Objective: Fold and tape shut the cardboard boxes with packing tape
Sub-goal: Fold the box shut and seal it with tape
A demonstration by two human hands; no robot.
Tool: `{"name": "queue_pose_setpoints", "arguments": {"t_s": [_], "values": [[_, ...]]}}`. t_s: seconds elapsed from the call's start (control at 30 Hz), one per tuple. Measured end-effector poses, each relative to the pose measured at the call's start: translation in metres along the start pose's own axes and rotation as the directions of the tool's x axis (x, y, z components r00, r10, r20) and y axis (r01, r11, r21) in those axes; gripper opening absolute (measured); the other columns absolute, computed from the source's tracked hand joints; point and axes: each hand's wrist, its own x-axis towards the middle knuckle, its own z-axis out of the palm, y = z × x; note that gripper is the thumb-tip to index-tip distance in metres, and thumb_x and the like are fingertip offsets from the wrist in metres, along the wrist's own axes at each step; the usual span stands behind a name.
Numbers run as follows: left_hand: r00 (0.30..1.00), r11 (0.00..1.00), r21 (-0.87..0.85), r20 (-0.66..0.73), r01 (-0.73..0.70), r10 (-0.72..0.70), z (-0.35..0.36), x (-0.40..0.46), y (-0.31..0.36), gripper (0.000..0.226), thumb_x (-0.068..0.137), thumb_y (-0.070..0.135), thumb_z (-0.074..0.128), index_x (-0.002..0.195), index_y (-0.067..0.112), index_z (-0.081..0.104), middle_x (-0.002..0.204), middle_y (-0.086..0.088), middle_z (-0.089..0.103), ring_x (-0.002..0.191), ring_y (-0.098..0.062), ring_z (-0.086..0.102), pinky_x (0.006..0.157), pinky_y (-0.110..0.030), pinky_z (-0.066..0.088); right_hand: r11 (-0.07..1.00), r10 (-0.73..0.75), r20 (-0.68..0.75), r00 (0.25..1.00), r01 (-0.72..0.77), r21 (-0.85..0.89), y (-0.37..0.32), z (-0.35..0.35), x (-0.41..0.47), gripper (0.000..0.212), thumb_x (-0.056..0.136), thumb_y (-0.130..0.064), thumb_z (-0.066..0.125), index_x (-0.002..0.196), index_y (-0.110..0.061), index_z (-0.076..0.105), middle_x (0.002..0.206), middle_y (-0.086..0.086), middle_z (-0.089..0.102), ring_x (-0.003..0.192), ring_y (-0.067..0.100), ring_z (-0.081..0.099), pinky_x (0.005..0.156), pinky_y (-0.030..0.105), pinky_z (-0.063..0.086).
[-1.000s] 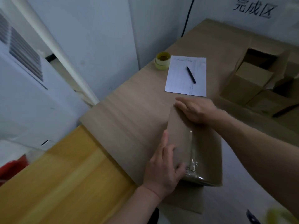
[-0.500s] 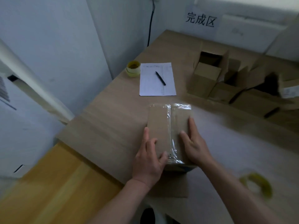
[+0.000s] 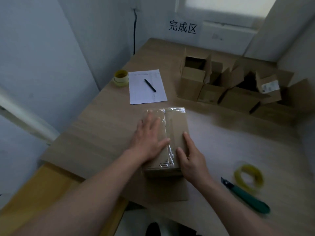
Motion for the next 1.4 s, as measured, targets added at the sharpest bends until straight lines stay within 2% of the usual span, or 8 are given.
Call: {"name": "queue_pose_setpoints", "arguments": {"t_s": [0.33,0.47,0.63,0.83,0.97,1.03,1.2,1.4], "values": [[0.97,0.899,-0.389,-0.049,0.202,-0.239,0.008,0.056,-0.018,0.089,0.088,0.055,0.058,0.155,0.017,0.012,0.163,0.003,0.011,0.147,-0.014,0.018,0.115,-0.032,0.02,0.994,0.094,0.018,0.995,-0.094,0.046,0.0,0.003,0.012,0.063,0.096,-0.038,0.056,0.152,-0.039,0.027,0.15,-0.001,0.046,0.129,0.021,0.05,0.104,0.031,0.04],[0.926,0.554,-0.776,0.099,0.3,-0.363,0.004,0.04,-0.023,0.053,0.089,0.034,0.066,0.138,0.025,0.048,0.129,-0.001,0.062,0.112,-0.02,0.062,0.102,-0.041,0.048,0.985,0.105,0.071,0.992,-0.114,0.132,-0.004,0.001,0.013,0.061,0.099,-0.032,0.054,0.153,-0.039,0.025,0.154,-0.003,0.039,0.134,0.019,0.044,0.109,0.03,0.035],[0.873,0.324,-0.822,0.374,0.468,-0.313,0.007,-0.011,-0.027,0.034,0.097,0.048,0.05,0.114,0.021,0.061,0.091,0.003,0.075,0.082,-0.015,0.072,0.057,-0.029,0.056,0.936,0.235,0.153,0.96,-0.267,0.231,-0.004,-0.003,0.016,0.064,0.104,-0.041,0.038,0.157,-0.036,0.002,0.162,-0.004,0.022,0.143,0.022,0.031,0.117,0.043,0.028],[0.85,0.258,-0.81,0.494,0.527,-0.183,-0.02,-0.038,-0.021,0.023,0.096,0.023,0.057,0.119,0.023,0.059,0.089,0.004,0.074,0.076,-0.019,0.07,0.058,-0.035,0.054,0.684,0.462,0.373,0.805,-0.591,0.428,-0.023,-0.029,0.034,0.06,0.098,-0.065,0.026,0.135,-0.026,0.053,0.123,-0.001,0.059,0.095,0.012,0.059,0.085,0.033,0.045],[0.967,0.017,-0.97,0.242,0.244,-0.08,-0.07,-0.019,-0.015,0.055,0.078,-0.02,0.041,0.116,0.015,0.06,0.113,0.001,0.069,0.101,-0.019,0.065,0.069,-0.038,0.051,0.389,0.252,0.294,0.922,-0.374,0.842,-0.031,-0.077,0.047,0.074,0.092,-0.074,0.025,0.087,-0.016,0.071,0.096,0.014,0.066,0.091,0.026,0.063,0.079,0.04,0.047],[0.97,-0.085,-0.971,0.231,0.224,-0.075,-0.082,-0.011,-0.01,0.039,0.081,-0.008,0.037,0.096,0.013,0.066,0.105,0.001,0.071,0.106,-0.022,0.059,0.084,-0.046,0.039,0.261,0.192,0.219,0.957,-0.265,0.928,-0.031,-0.093,0.05,0.08,0.091,-0.073,0.03,0.097,-0.006,0.073,0.109,0.026,0.062,0.104,0.037,0.059,0.097,0.05,0.044],[0.875,0.01,-0.878,0.477,0.479,-0.075,-0.059,0.0,0.013,0.054,0.085,0.062,0.047,0.106,0.014,0.061,0.108,0.002,0.067,0.11,-0.026,0.056,0.101,-0.061,0.033,0.484,0.278,0.209,0.937,-0.325,0.813,-0.012,-0.099,0.042,0.07,0.092,-0.071,0.036,0.105,-0.012,0.072,0.104,0.018,0.071,0.098,0.033,0.067,0.089,0.05,0.053],[0.834,0.312,-0.779,0.545,0.544,-0.093,-0.021,0.001,0.045,0.084,0.06,0.079,0.061,0.127,0.029,0.054,0.126,0.007,0.06,0.114,-0.022,0.057,0.093,-0.054,0.049,0.671,0.423,0.197,0.884,-0.452,0.587,0.013,-0.081,0.032,0.071,0.068,-0.066,0.066,0.122,-0.022,0.054,0.119,-0.001,0.066,0.108,0.018,0.063,0.081,0.035,0.05]]}}
